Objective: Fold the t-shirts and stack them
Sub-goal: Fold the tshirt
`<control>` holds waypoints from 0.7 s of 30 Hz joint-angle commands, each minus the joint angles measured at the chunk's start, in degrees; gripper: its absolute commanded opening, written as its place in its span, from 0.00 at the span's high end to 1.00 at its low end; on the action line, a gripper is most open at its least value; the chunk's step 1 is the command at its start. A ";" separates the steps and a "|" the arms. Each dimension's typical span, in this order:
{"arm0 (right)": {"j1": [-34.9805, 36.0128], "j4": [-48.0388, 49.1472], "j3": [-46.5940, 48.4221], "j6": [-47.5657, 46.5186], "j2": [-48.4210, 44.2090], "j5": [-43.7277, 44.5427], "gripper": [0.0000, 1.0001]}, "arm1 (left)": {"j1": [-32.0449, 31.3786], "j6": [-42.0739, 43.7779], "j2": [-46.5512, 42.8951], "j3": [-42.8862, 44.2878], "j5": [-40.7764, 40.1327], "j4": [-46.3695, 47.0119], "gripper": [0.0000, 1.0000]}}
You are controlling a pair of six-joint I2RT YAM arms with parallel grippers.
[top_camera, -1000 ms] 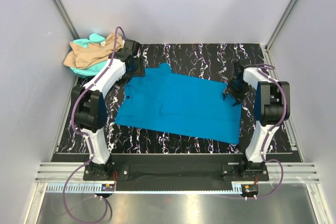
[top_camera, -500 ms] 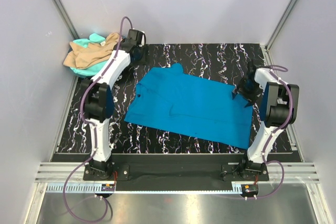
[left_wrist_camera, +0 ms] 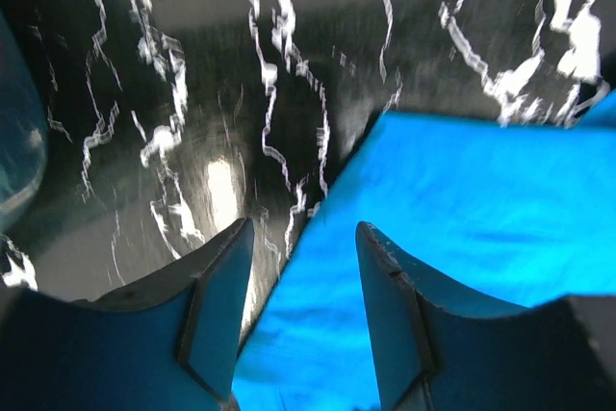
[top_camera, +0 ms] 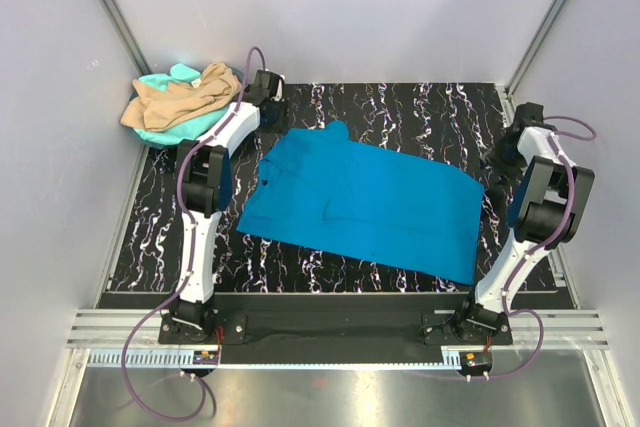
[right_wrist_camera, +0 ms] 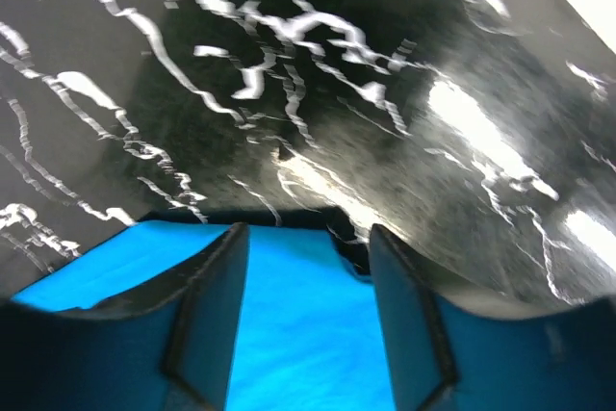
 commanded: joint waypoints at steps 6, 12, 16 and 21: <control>0.86 3.29 4.39 -6.29 6.31 -9.87 0.50 | 0.83 -1.37 2.51 3.54 2.17 5.66 0.48; 0.86 4.35 2.71 -7.87 7.81 -11.45 0.39 | 1.45 -4.80 6.92 8.03 7.26 -0.15 0.48; 0.95 4.35 3.15 -7.87 9.13 -14.17 0.44 | 1.45 -5.42 5.96 5.75 7.80 0.72 0.49; 0.95 5.14 -0.26 -6.21 5.01 -19.79 0.65 | 1.45 -5.68 4.29 3.90 8.85 1.16 0.49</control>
